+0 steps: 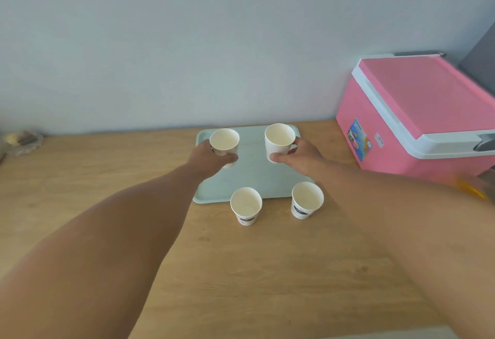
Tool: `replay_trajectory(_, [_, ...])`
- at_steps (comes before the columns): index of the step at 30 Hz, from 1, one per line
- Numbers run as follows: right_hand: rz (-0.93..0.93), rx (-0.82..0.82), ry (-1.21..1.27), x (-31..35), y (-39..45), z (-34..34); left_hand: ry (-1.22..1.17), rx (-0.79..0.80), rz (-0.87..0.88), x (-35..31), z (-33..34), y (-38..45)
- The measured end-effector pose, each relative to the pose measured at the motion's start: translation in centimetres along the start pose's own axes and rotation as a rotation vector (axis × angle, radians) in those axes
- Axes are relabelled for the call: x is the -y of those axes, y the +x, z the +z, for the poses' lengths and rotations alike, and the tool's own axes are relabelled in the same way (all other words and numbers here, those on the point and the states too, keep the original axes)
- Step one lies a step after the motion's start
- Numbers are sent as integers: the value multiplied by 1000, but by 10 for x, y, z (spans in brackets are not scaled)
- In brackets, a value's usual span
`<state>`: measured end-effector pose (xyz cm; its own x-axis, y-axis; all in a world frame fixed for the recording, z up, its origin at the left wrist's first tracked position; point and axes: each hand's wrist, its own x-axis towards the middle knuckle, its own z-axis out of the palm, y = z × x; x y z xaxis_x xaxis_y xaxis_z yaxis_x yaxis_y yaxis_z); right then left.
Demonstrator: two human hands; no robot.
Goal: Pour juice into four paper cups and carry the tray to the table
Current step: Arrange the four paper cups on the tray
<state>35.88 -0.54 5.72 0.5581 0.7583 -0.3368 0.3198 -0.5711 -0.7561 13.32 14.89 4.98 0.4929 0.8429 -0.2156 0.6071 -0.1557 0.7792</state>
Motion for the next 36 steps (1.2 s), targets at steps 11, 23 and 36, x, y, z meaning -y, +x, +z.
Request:
replay_trajectory(11, [41,15,12,-4,55,13,1,49,-11,7,15,58])
replay_trajectory(23, [46,69,48,-24,105,24,-13,-17,-54,21,41,92])
replay_trajectory(36, [19,89,-4,-31,117,33,-11,-67,-90,23,53,97])
